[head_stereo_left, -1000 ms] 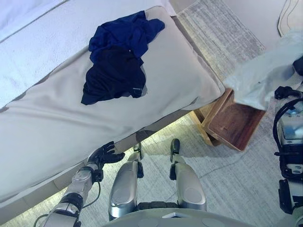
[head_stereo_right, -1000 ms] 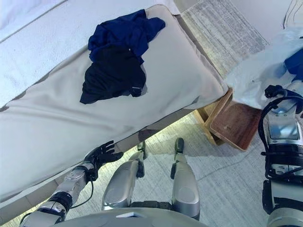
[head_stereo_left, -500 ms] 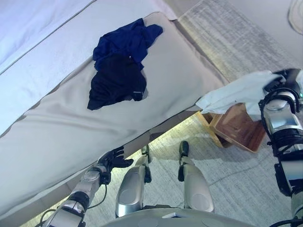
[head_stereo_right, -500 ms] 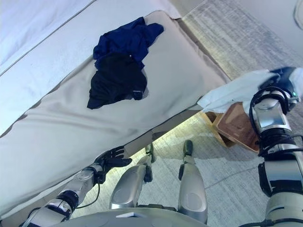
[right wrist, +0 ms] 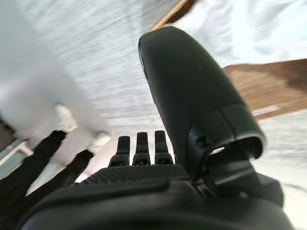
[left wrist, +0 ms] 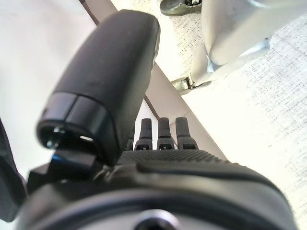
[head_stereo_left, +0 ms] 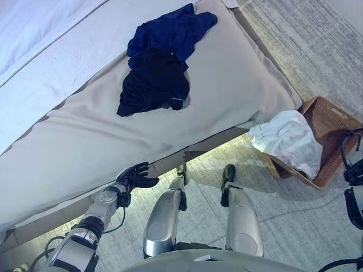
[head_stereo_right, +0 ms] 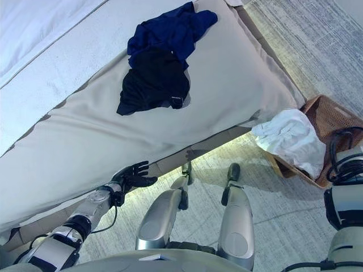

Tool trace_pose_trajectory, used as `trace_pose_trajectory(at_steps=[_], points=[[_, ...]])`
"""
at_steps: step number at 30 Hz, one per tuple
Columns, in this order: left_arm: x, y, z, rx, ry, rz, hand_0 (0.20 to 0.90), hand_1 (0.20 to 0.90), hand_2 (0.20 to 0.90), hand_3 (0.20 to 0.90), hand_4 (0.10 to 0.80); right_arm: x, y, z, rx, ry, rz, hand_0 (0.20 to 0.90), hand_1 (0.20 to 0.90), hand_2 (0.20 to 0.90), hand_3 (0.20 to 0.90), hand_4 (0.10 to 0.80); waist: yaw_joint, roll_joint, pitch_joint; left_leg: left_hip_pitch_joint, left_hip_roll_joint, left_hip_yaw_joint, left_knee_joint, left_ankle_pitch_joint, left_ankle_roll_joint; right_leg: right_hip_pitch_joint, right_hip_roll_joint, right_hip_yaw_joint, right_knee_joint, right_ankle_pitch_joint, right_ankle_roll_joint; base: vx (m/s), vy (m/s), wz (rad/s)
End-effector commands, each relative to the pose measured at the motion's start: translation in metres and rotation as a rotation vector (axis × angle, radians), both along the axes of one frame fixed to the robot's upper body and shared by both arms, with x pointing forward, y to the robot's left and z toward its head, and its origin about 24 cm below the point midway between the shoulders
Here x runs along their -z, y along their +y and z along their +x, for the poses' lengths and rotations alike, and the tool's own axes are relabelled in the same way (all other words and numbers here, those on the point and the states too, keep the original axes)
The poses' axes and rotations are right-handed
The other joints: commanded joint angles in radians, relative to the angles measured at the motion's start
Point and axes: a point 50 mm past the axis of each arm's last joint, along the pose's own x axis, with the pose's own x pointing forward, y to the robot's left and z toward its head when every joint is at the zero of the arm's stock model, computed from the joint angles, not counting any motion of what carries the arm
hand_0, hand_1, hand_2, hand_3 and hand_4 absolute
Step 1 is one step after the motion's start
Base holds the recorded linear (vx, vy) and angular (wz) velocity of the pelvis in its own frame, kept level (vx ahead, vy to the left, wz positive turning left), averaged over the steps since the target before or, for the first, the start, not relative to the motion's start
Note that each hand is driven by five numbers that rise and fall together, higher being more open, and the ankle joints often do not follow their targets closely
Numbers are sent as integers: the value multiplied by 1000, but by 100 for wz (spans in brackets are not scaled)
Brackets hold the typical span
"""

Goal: Pick up the clothes from the bed and place them into the basket

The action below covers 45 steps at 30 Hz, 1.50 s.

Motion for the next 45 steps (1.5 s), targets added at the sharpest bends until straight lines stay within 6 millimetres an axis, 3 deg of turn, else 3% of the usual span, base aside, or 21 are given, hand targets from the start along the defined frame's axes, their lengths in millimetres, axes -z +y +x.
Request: trace_pose_trajectory(at_steps=[1,3,6,8,9,10,12,14,18,21,25,30,35,45], points=[[2,31,-19,-10,43,80,900,900,900,900,800,-58,-28,-14,-14,-15,-353,900,900,900,900,800,18,-81,-69,-5,-13,-14,83,-149,-11,79,34,-69,-33,-86,-28,23,47,1],[2,29,-19,-13,54,74,900,900,900,900,800,-72,-26,-5,-56,-131,-420,900,900,900,900,800,20,-88,-79,11,-13,-12,76,-151,-12,100,38,-68,-59,-76,-25,52,75,1],[9,22,-28,-18,69,57,900,900,900,900,800,-115,-8,25,-238,-390,-571,900,900,900,900,800,21,-97,-97,46,-15,-5,65,-161,-16,142,41,-78,-92,-70,-18,73,148,2],[12,20,-35,-36,77,39,900,900,900,900,800,-158,25,50,-445,-563,-650,900,900,900,900,800,18,-106,-112,63,-19,-2,60,-167,-19,164,36,-80,-110,-66,-10,35,230,-11],[15,18,-40,-49,84,26,900,900,900,900,800,-175,52,63,-579,-607,-665,900,900,900,900,800,16,-110,-119,60,-24,5,61,-151,-13,167,33,-91,-121,-45,-14,14,276,-14],[18,16,-43,-57,90,16,900,900,900,900,800,-181,73,71,-690,-626,-665,900,900,900,900,800,18,-114,-127,67,-31,2,61,-154,-12,177,30,-92,-126,-45,-13,26,293,-12],[22,14,-48,-72,102,-6,900,900,900,900,800,-174,112,85,-920,-614,-634,900,900,900,900,800,22,-122,-139,81,-46,-7,71,-164,-4,199,21,-96,-131,-48,-12,104,274,2],[27,12,-55,-86,118,-25,900,900,900,900,800,-151,140,96,-1120,-538,-580,900,900,900,900,800,34,-134,-150,92,-60,-17,97,-180,4,228,10,-108,-132,-51,-15,140,298,13],[37,12,-71,-52,163,10,900,900,900,900,800,-116,174,109,-1342,-381,-635,900,900,900,900,800,94,-151,-160,109,-80,-63,152,-229,19,284,-9,-134,-108,-83,-10,212,242,36],[39,17,-76,-48,186,40,900,900,900,900,800,-107,198,117,-1403,-334,-762,900,900,900,900,800,152,-159,-145,109,-95,-103,167,-237,43,305,-25,-159,-79,-88,2,150,165,51],[35,35,-77,-89,196,75,900,900,900,900,800,-114,215,130,-1372,-366,-854,900,900,900,900,800,222,-169,-122,95,-113,-151,145,-224,66,308,-45,-194,-52,-67,16,60,133,50],[32,57,-85,-161,221,103,900,900,900,900,800,-120,221,151,-1296,-285,-812,900,900,900,900,800,304,-178,-98,62,-123,-192,117,-201,71,310,-78,-248,-37,-40,30,30,84,50],[29,69,-89,-213,212,90,900,900,900,900,800,-101,214,169,-1213,-35,-682,900,900,900,900,800,393,-181,-75,8,-123,-233,97,-173,69,307,-100,-309,-32,-45,29,16,54,35],[20,61,-71,-162,108,48,900,900,900,900,800,-64,199,172,-1137,266,-504,900,900,900,900,800,479,-179,-31,-60,-111,-281,38,-113,48,287,-91,-380,-33,-75,33,-7,-12,22]])
